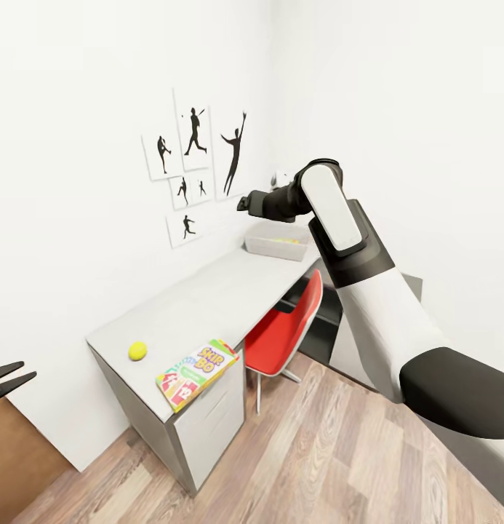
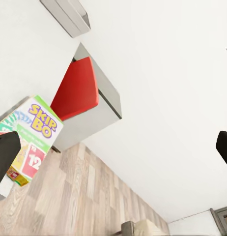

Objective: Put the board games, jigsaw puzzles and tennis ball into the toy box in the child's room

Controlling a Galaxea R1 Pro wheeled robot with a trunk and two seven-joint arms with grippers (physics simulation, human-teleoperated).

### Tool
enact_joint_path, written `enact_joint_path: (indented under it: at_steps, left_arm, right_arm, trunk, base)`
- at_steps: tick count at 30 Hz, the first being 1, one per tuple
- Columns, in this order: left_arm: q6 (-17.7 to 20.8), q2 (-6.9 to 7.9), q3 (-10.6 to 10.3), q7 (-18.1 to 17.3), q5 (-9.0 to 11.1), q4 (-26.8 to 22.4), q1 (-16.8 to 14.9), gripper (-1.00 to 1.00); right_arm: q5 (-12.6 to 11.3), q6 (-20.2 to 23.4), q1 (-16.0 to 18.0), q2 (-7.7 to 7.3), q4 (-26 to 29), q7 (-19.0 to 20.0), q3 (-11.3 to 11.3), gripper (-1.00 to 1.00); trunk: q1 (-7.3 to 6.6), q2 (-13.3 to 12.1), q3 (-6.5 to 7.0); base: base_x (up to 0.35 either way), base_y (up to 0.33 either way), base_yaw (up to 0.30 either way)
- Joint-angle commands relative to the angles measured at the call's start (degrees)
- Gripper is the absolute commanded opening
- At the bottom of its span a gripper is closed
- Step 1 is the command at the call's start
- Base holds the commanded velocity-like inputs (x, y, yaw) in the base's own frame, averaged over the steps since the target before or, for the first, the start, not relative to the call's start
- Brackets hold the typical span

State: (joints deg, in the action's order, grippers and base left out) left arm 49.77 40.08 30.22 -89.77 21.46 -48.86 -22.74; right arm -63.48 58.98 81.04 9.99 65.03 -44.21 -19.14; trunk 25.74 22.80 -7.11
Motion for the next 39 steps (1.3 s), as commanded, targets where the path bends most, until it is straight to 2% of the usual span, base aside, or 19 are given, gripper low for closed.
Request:
enact_joint_path:
  at_steps: [1, 7, 16, 20, 21, 25, 27, 28, 29, 31, 35, 39]
  left_arm:
    - [0.60, 0.05, 0.01, -0.24, -0.06, -0.01, -0.02, 1.00]
    - [0.60, 0.07, 0.01, -0.24, -0.06, -0.01, -0.03, 1.00]
    - [0.61, 0.16, 0.01, -0.24, -0.04, -0.01, -0.02, 1.00]
    - [0.60, 0.24, 0.06, -0.24, -0.05, -0.01, -0.03, 1.00]
    - [0.60, 0.25, 0.08, -0.24, -0.03, -0.01, -0.03, 1.00]
    - [0.59, 0.26, 0.08, -0.24, -0.02, -0.01, -0.03, 1.00]
    - [0.59, 0.26, 0.08, -0.24, -0.01, -0.01, -0.03, 1.00]
    - [0.59, 0.26, 0.07, -0.24, -0.01, -0.01, -0.03, 1.00]
    - [0.59, 0.26, 0.08, -0.24, -0.01, -0.01, -0.02, 1.00]
    - [0.59, 0.29, 0.09, -0.24, -0.01, -0.01, -0.03, 1.00]
    - [0.59, 0.33, 0.03, -0.24, -0.01, -0.01, -0.03, 1.00]
    - [0.59, 0.35, 0.01, -0.24, -0.01, -0.01, -0.02, 1.00]
  right_arm:
    - [-0.51, 0.08, 0.08, 0.01, 0.01, -0.63, -0.04, 1.00]
    - [-0.41, 0.14, -1.04, 0.01, 0.98, -0.70, 0.08, 1.00]
    - [-0.02, 0.25, -6.98, 0.01, 2.84, -0.80, 1.02, 1.00]
    - [0.02, 0.20, -9.53, 0.01, 2.89, -0.82, 4.24, 1.00]
    - [-0.02, 0.19, -10.52, -0.11, 2.90, -0.80, 6.58, 1.00]
    - [0.04, 0.24, -12.93, -2.73, 2.91, -0.79, 10.42, 1.00]
    - [0.15, 0.31, -14.48, -3.43, 2.89, -0.83, 11.63, 1.00]
    - [0.18, 0.49, -15.95, -4.52, 2.86, -0.85, 12.96, 1.00]
    - [0.17, 0.53, -16.38, -4.99, 2.85, -0.84, 13.44, 1.00]
    - [0.09, 0.64, -17.97, -7.01, 2.85, -0.76, 14.97, 1.00]
    - [0.19, 0.53, -20.43, -9.06, 2.55, -0.77, 15.97, 1.00]
    - [0.37, 0.39, -23.45, -9.59, 2.05, -0.76, 16.18, 1.00]
  trunk:
    - [0.04, 0.12, -0.04]
    - [0.04, 0.12, 0.47]
    - [0.04, 0.12, 1.18]
    - [0.04, 0.12, 1.49]
    - [0.04, 0.12, 1.57]
    - [0.04, 0.12, 1.88]
    - [0.04, 0.12, 2.03]
    - [0.04, 0.12, 2.11]
    - [0.04, 0.12, 2.19]
    - [0.04, 0.12, 2.34]
    - [0.04, 0.12, 2.65]
    - [0.04, 0.12, 2.93]
  base:
    - [0.000, 0.000, -0.177]
    - [0.000, 0.059, -0.180]
    - [0.000, 0.107, -0.198]
    - [0.000, 0.007, -0.206]
    - [0.000, 0.002, -0.206]
    - [-0.001, 0.001, -0.206]
    - [-0.045, 0.000, -0.206]
    - [-0.126, 0.000, -0.206]
    - [-0.144, 0.000, -0.206]
    - [-0.180, 0.017, -0.206]
    - [-0.220, 0.083, -0.206]
    - [-0.234, 0.129, -0.189]
